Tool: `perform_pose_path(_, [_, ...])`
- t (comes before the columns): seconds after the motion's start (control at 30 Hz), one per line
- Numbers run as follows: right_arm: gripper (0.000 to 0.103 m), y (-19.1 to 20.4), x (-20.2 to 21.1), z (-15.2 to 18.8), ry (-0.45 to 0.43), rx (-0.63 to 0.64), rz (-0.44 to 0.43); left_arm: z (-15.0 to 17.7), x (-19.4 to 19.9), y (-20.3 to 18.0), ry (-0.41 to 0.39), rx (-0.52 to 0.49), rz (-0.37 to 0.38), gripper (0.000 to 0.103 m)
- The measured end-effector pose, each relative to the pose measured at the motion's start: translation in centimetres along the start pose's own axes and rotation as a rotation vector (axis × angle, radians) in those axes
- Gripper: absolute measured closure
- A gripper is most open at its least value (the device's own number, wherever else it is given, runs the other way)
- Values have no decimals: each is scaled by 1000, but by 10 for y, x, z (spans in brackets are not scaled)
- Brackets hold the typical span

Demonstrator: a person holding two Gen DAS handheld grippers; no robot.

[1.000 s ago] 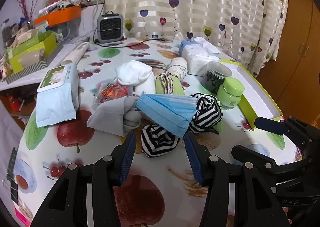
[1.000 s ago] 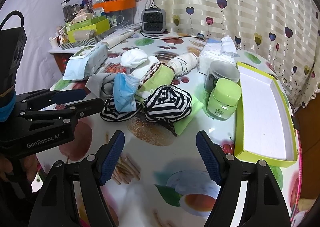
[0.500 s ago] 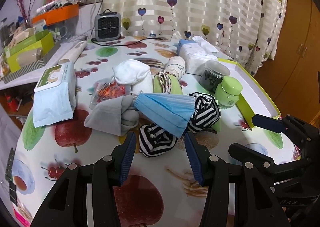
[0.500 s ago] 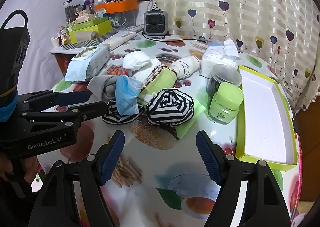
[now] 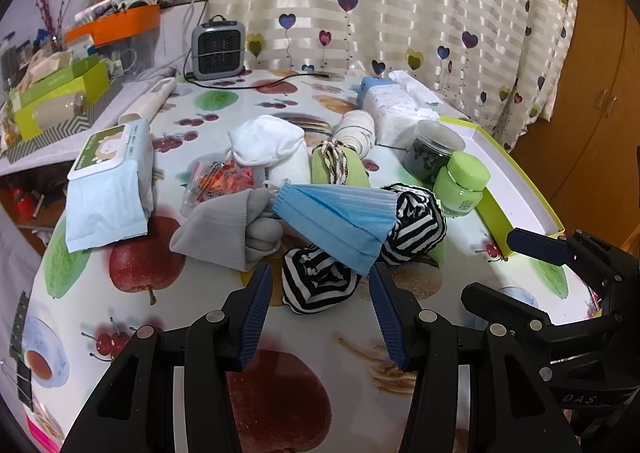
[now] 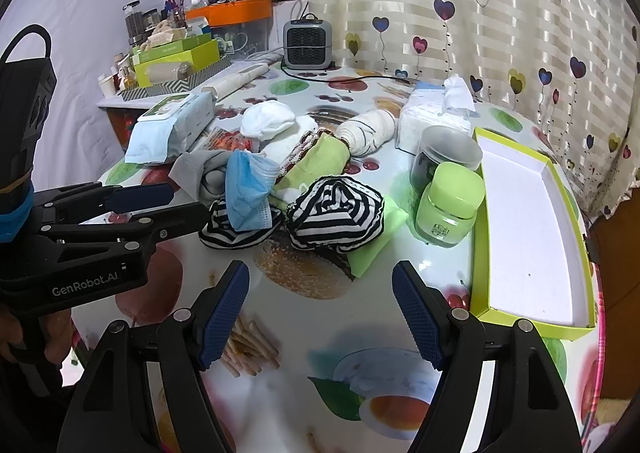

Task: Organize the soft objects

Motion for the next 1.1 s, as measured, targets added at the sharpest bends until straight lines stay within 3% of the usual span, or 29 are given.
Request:
perform_pose_path(0.7, [28,4,-21,-11,31,-4,-50,0,-9,33,-14,72,-1,54])
perform_pose_path(1.1, [28,32,-43,-31,33,23,-114,2,-22,64,6,114,-35,54])
Point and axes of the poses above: each gripper's, at about its wrist camera, not at the fingertips, and x roughly against the way its jaws point, y to its left, z to its underside, the point moved 6 cm from there along -x, roughly the way its jaws point, and after that the axes turned 15 degrees about -x, right-handed, at the moved point
